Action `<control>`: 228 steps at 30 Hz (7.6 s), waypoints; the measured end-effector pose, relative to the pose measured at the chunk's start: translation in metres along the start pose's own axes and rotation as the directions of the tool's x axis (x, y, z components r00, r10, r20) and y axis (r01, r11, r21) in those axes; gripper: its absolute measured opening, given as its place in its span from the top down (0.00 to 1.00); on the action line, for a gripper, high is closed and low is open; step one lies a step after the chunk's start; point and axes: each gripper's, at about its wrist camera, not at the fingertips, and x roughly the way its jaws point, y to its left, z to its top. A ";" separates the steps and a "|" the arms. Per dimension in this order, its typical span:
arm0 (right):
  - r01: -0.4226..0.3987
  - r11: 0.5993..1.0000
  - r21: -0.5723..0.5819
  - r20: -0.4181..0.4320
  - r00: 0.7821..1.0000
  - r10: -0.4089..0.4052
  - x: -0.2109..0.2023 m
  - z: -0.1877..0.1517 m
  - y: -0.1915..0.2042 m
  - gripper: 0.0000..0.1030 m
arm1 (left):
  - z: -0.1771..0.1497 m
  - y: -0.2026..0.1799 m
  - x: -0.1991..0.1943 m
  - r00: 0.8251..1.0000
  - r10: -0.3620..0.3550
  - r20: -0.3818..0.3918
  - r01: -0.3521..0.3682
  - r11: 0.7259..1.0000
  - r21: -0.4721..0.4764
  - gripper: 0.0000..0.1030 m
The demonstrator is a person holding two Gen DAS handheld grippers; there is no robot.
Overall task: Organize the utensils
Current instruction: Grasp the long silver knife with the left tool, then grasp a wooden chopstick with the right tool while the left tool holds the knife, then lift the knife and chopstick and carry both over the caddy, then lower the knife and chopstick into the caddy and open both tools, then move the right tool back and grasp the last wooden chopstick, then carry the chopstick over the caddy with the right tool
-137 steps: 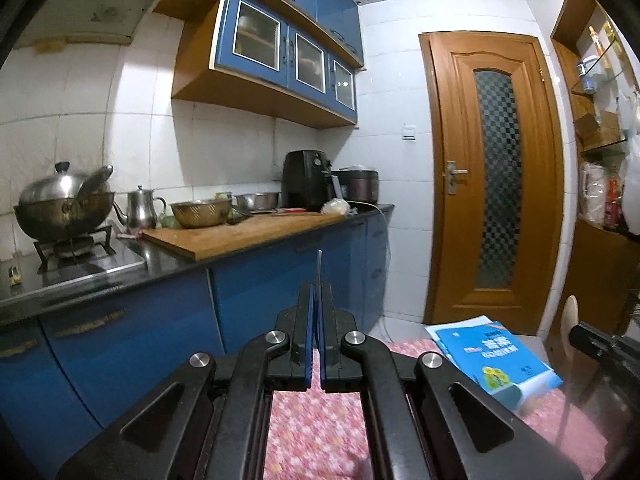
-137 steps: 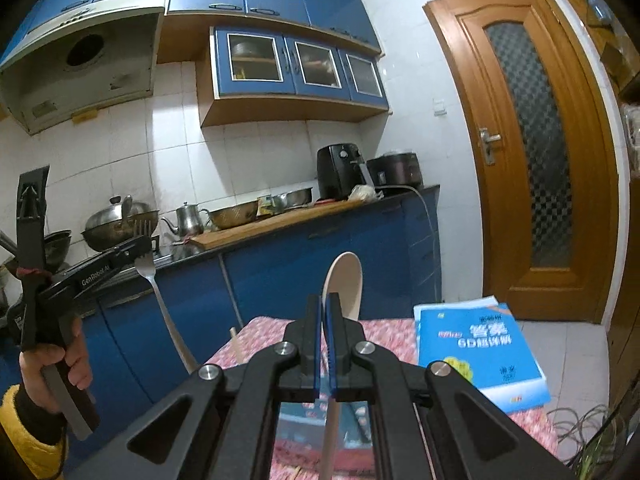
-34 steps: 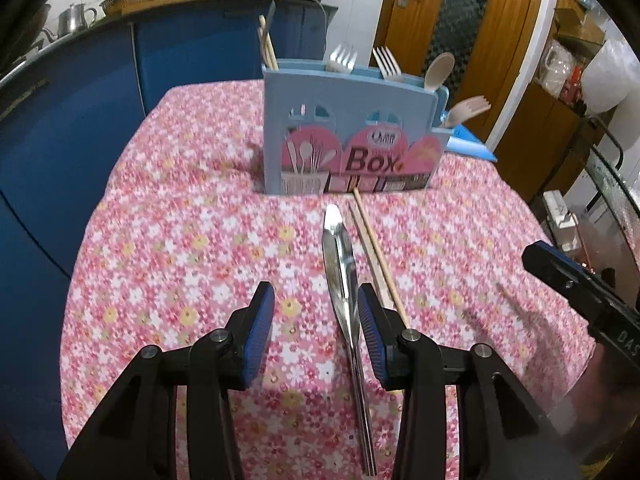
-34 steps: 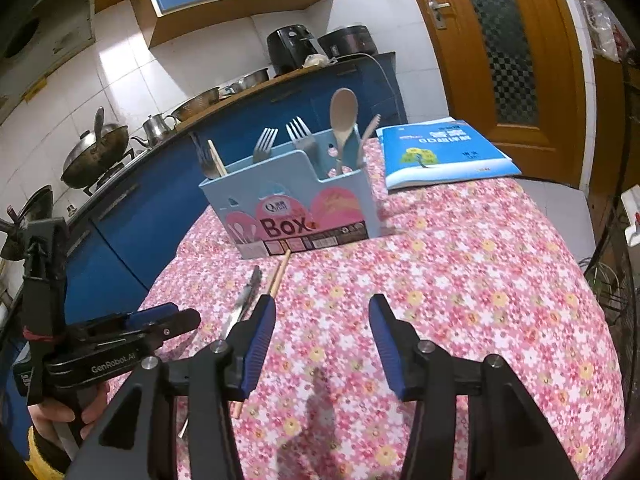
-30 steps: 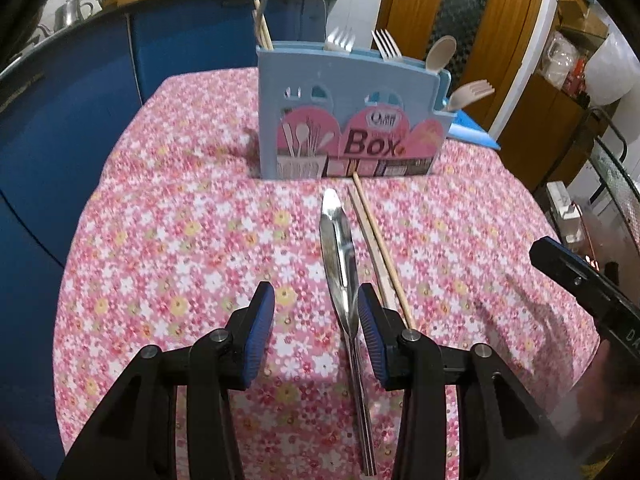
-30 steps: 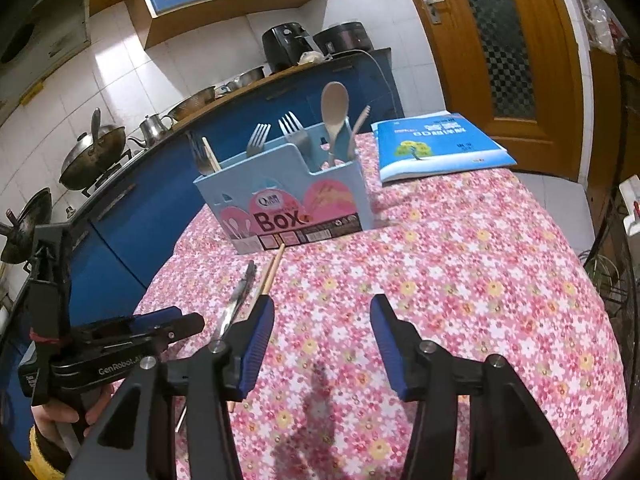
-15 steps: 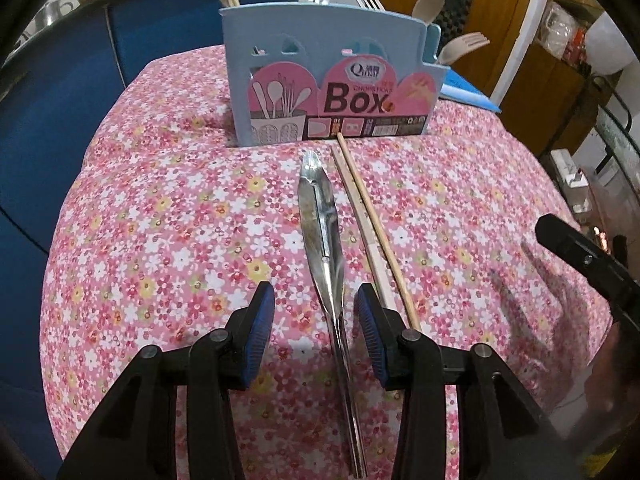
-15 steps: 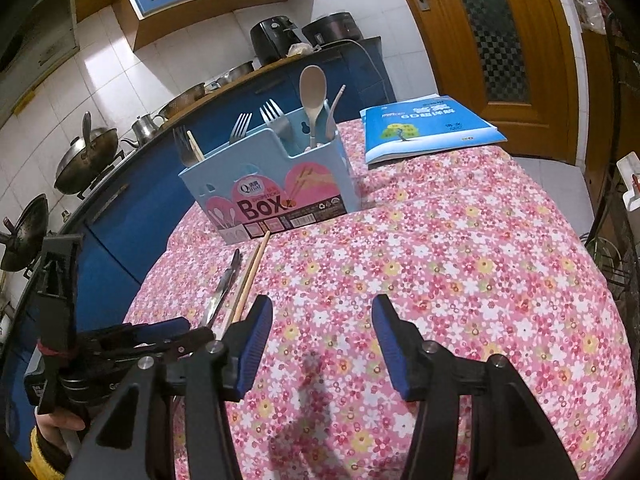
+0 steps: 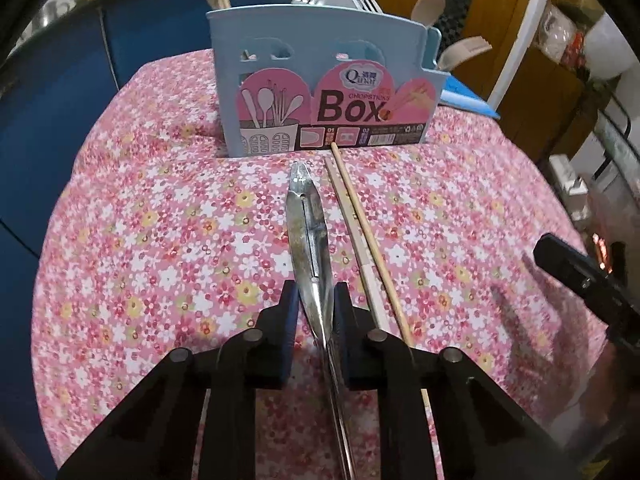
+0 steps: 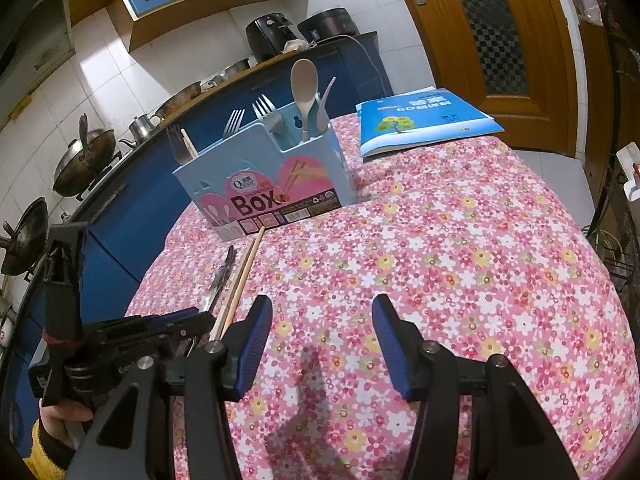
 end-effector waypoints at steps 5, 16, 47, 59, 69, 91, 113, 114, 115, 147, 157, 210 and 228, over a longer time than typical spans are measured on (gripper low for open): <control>0.002 1.000 -0.016 -0.008 1.000 -0.002 0.002 0.000 0.005 0.46 | -0.005 0.012 -0.007 0.998 -0.052 0.020 0.053 0.997 -0.054 0.84; 0.006 0.992 -0.128 -0.072 0.997 -0.015 0.018 0.002 0.042 0.46 | -0.011 0.042 -0.052 0.984 -0.007 0.180 0.024 0.995 -0.095 0.84; 0.021 0.952 -0.304 -0.433 0.888 -0.158 0.109 0.018 0.104 0.80 | -0.005 0.074 -0.072 0.954 -0.018 0.300 0.062 0.989 -0.136 0.84; 0.018 0.958 -0.286 -0.490 0.857 -0.162 0.133 0.035 0.102 0.93 | 0.000 0.075 -0.071 0.950 -0.021 0.311 0.062 0.990 -0.123 0.84; -0.084 0.982 -0.169 -0.317 0.948 0.027 0.074 0.040 0.083 0.94 | 0.007 0.068 -0.080 0.932 -0.045 0.360 0.088 0.991 -0.104 0.84; -0.092 0.983 -0.157 0.154 0.981 0.117 0.018 0.127 0.063 0.94 | 0.109 0.043 -0.118 0.829 -0.007 0.560 0.035 0.999 -0.039 0.84; -0.019 0.975 -0.222 0.384 0.917 0.106 0.052 0.171 0.058 0.94 | 0.172 0.032 -0.086 0.760 0.026 0.650 -0.011 1.000 -0.027 0.84; -0.011 0.974 -0.228 0.395 0.913 0.103 0.056 0.170 0.058 0.94 | 0.172 0.031 -0.083 0.760 0.027 0.650 -0.016 1.000 -0.023 0.84; -0.006 0.973 -0.233 0.402 0.910 0.102 0.058 0.169 0.058 0.94 | 0.171 0.030 -0.078 0.761 0.030 0.647 -0.024 1.000 -0.018 0.84; 0.017 0.967 -0.256 0.319 0.945 0.067 0.049 0.134 0.062 0.74 | 0.122 0.031 -0.079 0.839 0.013 0.544 -0.021 1.000 0.010 0.64; -0.017 0.966 -0.257 0.160 0.985 0.060 0.046 0.102 0.081 0.74 | 0.082 0.049 -0.089 0.896 0.063 0.439 -0.053 0.998 -0.034 0.63; 0.095 0.887 -0.451 -0.297 0.921 -0.250 0.131 0.006 0.138 0.88 | 0.017 0.094 -0.047 0.968 0.078 0.238 -0.042 0.988 -0.149 0.63; -0.065 0.968 -0.243 -0.180 0.983 0.021 0.072 0.026 0.094 0.93 | 0.023 0.081 -0.045 0.968 0.077 0.239 -0.047 0.990 -0.132 0.63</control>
